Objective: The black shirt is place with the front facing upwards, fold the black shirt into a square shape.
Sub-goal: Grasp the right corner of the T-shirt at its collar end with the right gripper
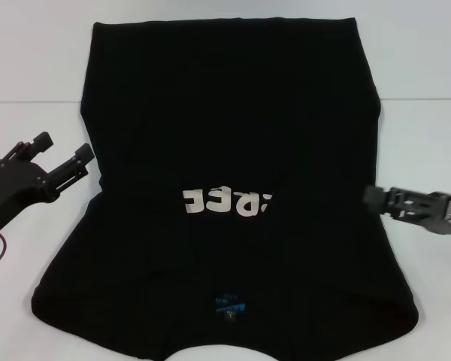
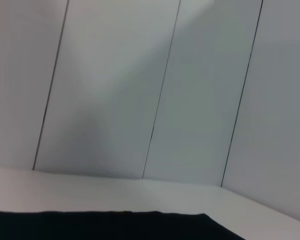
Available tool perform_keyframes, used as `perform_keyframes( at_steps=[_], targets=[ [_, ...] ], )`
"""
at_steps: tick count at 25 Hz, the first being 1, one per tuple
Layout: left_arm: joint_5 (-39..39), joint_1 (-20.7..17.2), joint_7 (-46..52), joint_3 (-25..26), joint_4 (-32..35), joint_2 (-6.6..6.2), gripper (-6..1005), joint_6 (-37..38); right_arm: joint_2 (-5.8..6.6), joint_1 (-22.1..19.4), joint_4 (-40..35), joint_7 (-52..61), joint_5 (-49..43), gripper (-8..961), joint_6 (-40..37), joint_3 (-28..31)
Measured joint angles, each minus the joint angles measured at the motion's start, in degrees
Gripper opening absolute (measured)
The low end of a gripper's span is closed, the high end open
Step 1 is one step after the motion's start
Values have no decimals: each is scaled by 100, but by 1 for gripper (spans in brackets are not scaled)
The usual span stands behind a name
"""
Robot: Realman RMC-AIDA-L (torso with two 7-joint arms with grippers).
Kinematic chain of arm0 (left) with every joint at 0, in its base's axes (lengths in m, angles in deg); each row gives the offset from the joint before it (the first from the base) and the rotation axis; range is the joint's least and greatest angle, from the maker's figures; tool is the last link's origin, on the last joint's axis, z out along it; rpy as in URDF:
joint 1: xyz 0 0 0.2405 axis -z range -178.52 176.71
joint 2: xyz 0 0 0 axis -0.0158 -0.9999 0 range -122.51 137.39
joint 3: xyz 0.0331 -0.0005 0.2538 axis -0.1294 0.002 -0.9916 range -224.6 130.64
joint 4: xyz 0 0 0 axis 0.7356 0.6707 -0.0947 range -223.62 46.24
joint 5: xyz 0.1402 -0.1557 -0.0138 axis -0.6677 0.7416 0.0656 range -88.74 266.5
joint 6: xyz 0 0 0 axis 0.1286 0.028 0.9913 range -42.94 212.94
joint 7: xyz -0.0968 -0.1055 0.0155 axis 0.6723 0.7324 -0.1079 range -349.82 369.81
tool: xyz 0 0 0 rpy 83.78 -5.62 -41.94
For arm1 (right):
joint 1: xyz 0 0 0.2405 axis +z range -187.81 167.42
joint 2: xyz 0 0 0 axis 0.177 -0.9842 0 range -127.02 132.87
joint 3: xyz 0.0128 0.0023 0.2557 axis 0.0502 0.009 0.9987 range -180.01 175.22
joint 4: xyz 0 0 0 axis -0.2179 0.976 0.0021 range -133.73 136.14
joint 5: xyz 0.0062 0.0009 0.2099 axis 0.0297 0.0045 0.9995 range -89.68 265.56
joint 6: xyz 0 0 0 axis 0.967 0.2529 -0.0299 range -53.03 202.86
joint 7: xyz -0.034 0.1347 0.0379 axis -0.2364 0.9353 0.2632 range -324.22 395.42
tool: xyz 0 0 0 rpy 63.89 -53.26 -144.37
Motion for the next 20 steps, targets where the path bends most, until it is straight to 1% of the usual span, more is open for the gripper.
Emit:
perform_keyframes(
  at_steps=[1, 3, 6, 10, 16, 18, 20],
  targets=[
    [-55, 8, 62, -7, 30, -1, 877, -21, 49, -39, -142, 318, -18, 633, -160, 3],
    [-169, 21, 201, -25, 94, -5, 877, -71, 91, -122, -425, 880, -115, 632, -322, -22],
    [-382, 55, 383, -31, 170, -10, 877, -161, 100, -236, -914, 1865, -588, 631, -408, -51],
    [-528, 85, 447, -37, 233, -10, 877, -235, 32, -180, -1195, 2583, -1387, 628, -297, -55],
    [-613, 85, 514, -36, 376, -10, 877, -244, -155, 91, -1177, 2952, -2370, 626, 56, -61],
    [-615, 78, 513, -36, 400, -10, 877, -243, -171, 138, -1211, 3052, -2583, 626, 115, -46],
    [-616, 67, 502, -36, 409, -10, 877, -255, -151, 151, -1242, 3091, -2661, 626, 121, -8]
  ],
)
